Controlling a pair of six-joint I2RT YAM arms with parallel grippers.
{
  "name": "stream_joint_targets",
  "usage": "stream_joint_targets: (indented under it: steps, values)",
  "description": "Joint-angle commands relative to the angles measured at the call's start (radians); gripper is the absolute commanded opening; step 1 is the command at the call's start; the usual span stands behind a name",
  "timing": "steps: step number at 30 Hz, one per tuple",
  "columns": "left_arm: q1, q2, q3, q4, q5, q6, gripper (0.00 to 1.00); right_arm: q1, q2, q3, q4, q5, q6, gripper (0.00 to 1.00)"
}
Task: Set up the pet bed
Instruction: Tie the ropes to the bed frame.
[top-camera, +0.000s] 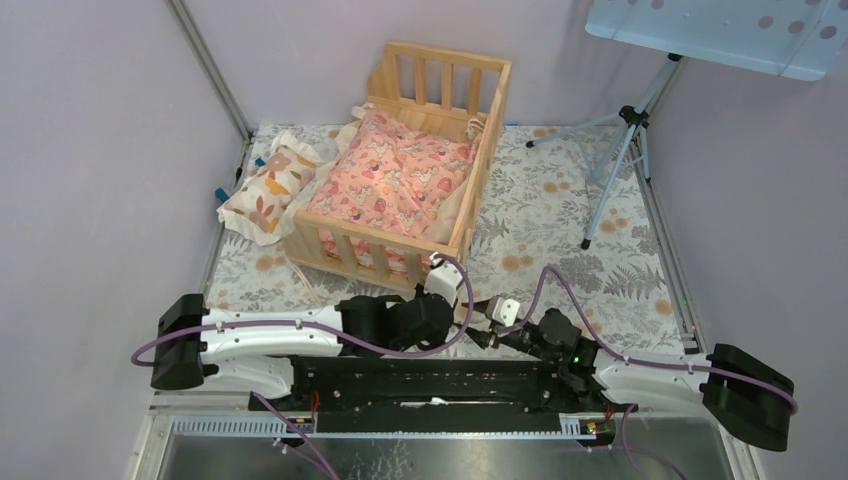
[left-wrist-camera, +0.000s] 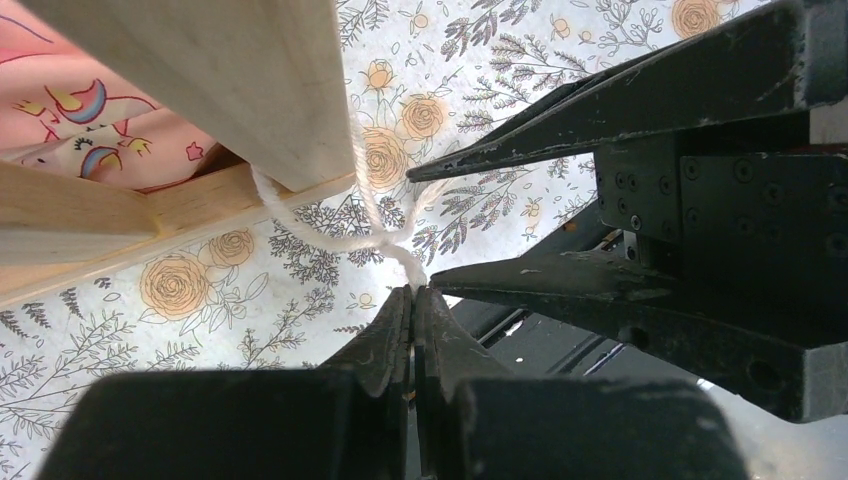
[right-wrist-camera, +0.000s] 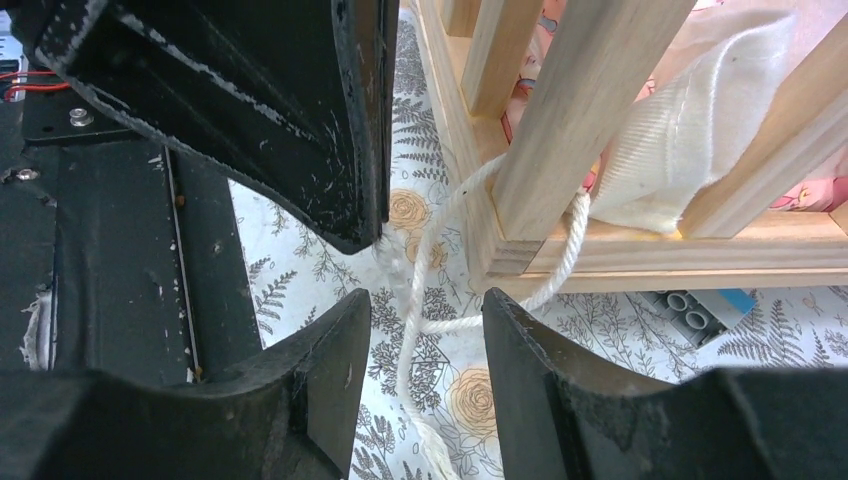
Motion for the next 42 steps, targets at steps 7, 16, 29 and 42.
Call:
stream_joint_targets:
  steps: [7,16,29,42]
  values:
    - [0.018,0.033,0.061,0.000,0.002,-0.023,0.00,0.011,0.121,-0.005,0.185,-0.023,0.020,0.47]
    - [0.025,0.022,0.058,0.003,0.002,-0.031,0.00,0.010,0.245,-0.005,0.291,-0.001,0.027,0.49]
    - [0.028,0.011,0.055,0.006,0.004,-0.033,0.00,0.009,0.414,0.017,0.454,0.040,0.046,0.46]
    - [0.031,0.012,0.053,0.008,0.004,-0.038,0.00,0.009,0.533,0.033,0.576,0.044,0.077,0.39]
